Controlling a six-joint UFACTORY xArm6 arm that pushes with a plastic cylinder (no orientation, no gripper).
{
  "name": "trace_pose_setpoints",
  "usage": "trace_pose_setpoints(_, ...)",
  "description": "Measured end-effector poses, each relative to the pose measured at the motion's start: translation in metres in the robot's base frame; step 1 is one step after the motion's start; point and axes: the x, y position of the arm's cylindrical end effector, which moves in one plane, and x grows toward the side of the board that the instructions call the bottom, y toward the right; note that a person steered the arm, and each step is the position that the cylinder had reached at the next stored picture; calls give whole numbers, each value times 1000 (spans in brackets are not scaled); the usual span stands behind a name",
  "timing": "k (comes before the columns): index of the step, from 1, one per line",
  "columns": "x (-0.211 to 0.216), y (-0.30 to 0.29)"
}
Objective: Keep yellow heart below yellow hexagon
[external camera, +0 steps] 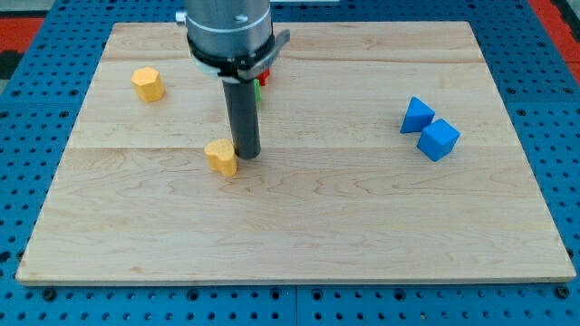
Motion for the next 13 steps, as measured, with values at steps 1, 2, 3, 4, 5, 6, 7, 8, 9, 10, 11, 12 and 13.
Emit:
trace_pose_setpoints(1,12,-27)
trace_pose_setpoints(2,26,-57)
trace_pose_setpoints(3,57,-68)
trace_pose_setpoints(4,39,-99)
trace_pose_setpoints(5,20,-100)
trace_pose_setpoints(6,19,-95)
trace_pose_setpoints(7,15,-93)
trace_pose_setpoints(8,15,-73)
trace_pose_setpoints(9,11,-46)
trace_pose_setpoints(10,-12,-88)
trace_pose_setpoints(11,-29,-130)
trace_pose_setpoints(12,-32,-131)
trace_pose_setpoints(13,-32,-148)
